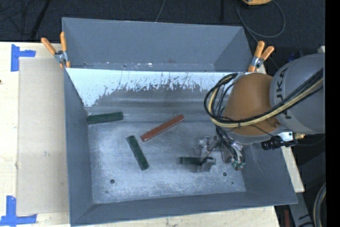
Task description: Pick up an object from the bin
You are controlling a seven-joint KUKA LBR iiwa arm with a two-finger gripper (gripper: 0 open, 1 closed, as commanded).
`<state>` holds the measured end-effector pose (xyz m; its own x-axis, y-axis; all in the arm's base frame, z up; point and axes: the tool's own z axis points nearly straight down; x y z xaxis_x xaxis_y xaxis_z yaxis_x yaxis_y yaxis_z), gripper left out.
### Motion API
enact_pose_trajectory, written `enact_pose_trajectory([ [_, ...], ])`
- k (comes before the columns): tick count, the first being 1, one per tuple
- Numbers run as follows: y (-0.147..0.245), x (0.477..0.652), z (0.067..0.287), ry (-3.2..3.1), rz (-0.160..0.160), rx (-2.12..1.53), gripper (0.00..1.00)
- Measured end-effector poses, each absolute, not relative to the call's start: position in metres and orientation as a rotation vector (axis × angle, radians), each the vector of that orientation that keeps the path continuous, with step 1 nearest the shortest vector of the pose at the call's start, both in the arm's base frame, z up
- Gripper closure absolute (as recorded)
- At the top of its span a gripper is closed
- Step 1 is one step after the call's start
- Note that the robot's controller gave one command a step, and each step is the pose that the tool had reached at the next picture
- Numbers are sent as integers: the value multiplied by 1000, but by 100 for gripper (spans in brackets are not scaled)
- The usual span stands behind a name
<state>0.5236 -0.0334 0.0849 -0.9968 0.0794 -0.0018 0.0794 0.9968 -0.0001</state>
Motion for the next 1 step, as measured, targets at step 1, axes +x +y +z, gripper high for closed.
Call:
enact_pose_trajectory([
  [1,-33,524,118,3136,0,120,100],
])
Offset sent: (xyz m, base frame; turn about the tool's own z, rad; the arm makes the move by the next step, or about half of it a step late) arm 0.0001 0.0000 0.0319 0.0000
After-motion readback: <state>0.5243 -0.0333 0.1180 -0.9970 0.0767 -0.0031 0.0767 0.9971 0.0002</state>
